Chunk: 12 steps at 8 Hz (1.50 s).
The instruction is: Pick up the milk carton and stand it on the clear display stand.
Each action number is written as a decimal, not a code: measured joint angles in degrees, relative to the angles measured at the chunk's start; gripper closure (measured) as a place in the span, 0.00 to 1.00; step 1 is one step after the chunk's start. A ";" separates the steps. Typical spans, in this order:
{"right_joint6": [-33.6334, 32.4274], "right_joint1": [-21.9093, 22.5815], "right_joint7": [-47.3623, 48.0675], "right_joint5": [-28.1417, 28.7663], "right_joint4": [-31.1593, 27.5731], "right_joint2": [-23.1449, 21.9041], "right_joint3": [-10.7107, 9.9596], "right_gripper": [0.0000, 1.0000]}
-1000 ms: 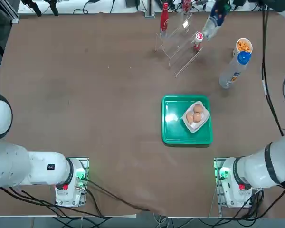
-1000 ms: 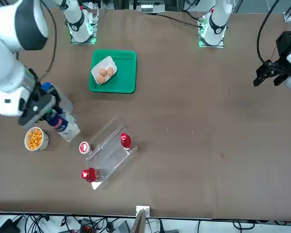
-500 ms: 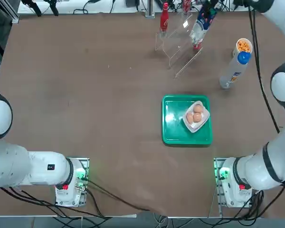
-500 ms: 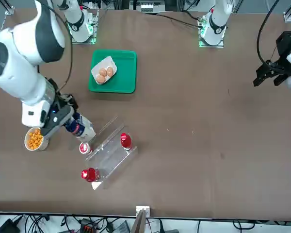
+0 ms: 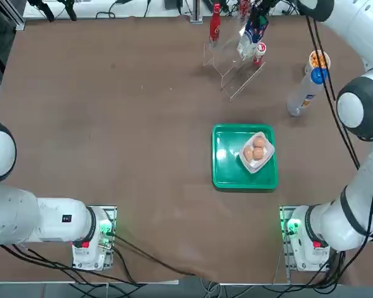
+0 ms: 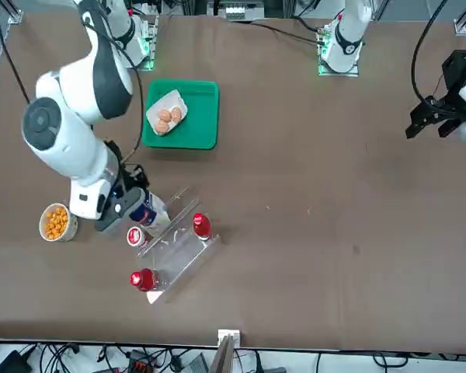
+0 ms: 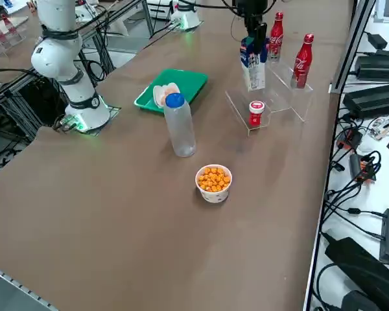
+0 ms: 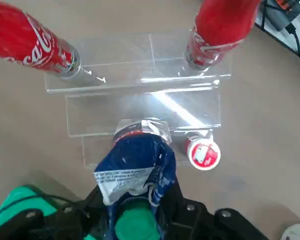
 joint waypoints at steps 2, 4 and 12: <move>0.01 0.16 0.33 -0.04 2.79 2.37 -0.08 0.55; 0.68 0.80 0.34 -0.65 4.23 3.93 -0.26 0.55; 4.99 1.90 0.35 -3.18 4.98 6.94 -0.45 0.50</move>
